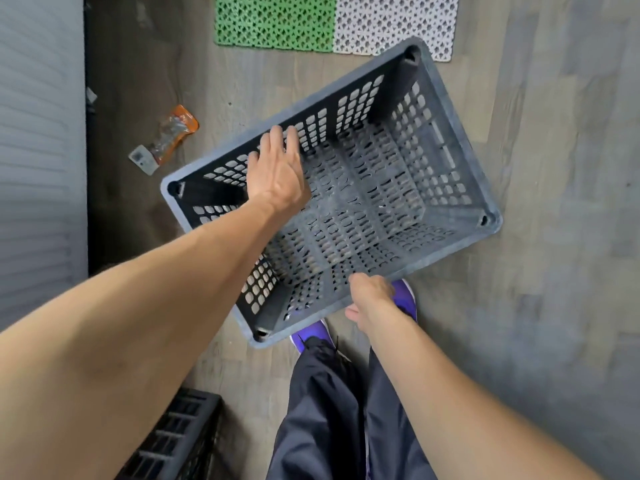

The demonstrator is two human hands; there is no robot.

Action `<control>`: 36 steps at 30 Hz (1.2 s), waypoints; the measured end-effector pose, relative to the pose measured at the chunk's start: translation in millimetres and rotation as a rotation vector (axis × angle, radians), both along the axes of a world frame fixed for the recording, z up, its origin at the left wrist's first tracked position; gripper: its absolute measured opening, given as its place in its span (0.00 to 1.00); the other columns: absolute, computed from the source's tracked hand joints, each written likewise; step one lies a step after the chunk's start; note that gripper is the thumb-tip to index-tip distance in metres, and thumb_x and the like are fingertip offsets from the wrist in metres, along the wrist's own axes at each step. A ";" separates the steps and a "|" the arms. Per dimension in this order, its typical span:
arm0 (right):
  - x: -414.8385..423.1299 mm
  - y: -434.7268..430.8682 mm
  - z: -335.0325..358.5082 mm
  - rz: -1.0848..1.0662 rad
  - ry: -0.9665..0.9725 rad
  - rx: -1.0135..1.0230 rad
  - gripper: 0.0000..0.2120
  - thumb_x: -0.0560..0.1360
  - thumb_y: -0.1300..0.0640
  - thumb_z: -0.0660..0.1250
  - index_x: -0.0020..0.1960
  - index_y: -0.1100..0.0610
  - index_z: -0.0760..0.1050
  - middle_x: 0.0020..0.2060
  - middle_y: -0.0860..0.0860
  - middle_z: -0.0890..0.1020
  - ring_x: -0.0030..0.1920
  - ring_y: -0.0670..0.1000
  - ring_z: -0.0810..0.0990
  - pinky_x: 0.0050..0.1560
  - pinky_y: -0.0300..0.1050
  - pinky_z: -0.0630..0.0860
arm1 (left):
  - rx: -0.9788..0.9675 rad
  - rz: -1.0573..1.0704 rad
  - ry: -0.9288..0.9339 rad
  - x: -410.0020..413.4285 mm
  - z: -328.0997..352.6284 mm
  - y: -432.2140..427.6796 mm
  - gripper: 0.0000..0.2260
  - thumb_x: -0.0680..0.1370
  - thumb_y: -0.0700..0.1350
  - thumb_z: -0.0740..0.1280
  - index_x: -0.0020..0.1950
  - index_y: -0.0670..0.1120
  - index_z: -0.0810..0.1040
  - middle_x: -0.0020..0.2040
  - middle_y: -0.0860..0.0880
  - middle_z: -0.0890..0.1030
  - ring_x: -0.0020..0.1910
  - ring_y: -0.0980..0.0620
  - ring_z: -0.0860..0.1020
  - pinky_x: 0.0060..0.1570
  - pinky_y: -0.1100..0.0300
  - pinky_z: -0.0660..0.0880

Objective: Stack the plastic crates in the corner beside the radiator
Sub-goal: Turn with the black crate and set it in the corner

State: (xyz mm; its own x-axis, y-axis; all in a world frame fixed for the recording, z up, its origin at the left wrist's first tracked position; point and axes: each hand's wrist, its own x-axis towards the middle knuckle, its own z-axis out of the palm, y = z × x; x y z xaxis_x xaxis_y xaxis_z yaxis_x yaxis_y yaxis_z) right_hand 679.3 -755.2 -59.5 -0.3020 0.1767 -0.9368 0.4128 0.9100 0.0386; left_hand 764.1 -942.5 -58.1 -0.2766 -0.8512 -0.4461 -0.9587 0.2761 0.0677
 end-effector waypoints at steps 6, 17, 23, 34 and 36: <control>2.1 -3.7 -7.4 0.005 0.025 0.037 0.20 0.78 0.63 0.60 0.68 0.64 0.62 0.36 0.54 0.64 0.52 0.63 0.78 0.58 0.62 0.78 | -0.197 -0.041 0.017 7.8 -10.8 -21.8 0.31 0.72 0.42 0.63 0.74 0.46 0.58 0.63 0.41 0.69 0.59 0.41 0.68 0.58 0.47 0.67; 0.2 9.9 4.9 -0.069 0.074 0.009 0.18 0.79 0.64 0.60 0.68 0.63 0.64 0.60 0.63 0.75 0.54 0.62 0.80 0.47 0.53 0.82 | -0.090 0.123 0.144 4.5 0.1 -38.5 0.15 0.81 0.40 0.47 0.61 0.40 0.70 0.57 0.40 0.73 0.57 0.42 0.71 0.57 0.49 0.67; -8.0 18.3 27.2 0.028 0.121 -0.040 0.17 0.78 0.62 0.62 0.66 0.60 0.68 0.61 0.59 0.77 0.51 0.61 0.81 0.29 0.46 0.80 | -0.121 0.186 0.165 26.4 27.3 -26.4 0.15 0.83 0.41 0.46 0.57 0.40 0.70 0.55 0.40 0.74 0.54 0.43 0.71 0.54 0.51 0.67; -28.2 -39.5 126.9 0.565 0.303 -0.122 0.19 0.75 0.57 0.62 0.65 0.61 0.70 0.61 0.58 0.77 0.54 0.62 0.79 0.54 0.59 0.80 | -0.127 0.636 0.029 108.6 129.2 4.2 0.15 0.74 0.44 0.60 0.58 0.40 0.71 0.57 0.40 0.73 0.57 0.39 0.72 0.57 0.44 0.71; -33.5 -52.6 147.4 0.659 0.337 -0.175 0.19 0.75 0.57 0.62 0.65 0.61 0.70 0.61 0.59 0.78 0.58 0.63 0.78 0.56 0.55 0.78 | -0.148 0.752 0.023 119.6 150.5 16.5 0.15 0.73 0.43 0.62 0.58 0.40 0.71 0.57 0.39 0.74 0.57 0.39 0.73 0.57 0.44 0.71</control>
State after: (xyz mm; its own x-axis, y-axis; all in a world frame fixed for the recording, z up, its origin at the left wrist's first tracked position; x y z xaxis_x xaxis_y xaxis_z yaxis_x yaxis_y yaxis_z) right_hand 645.8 -807.8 87.8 -0.5679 -0.2822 -0.7732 -0.2541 0.9536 -0.1614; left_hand 883.8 -926.0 92.4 0.3925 -0.8644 -0.3143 -0.8912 -0.4419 0.1025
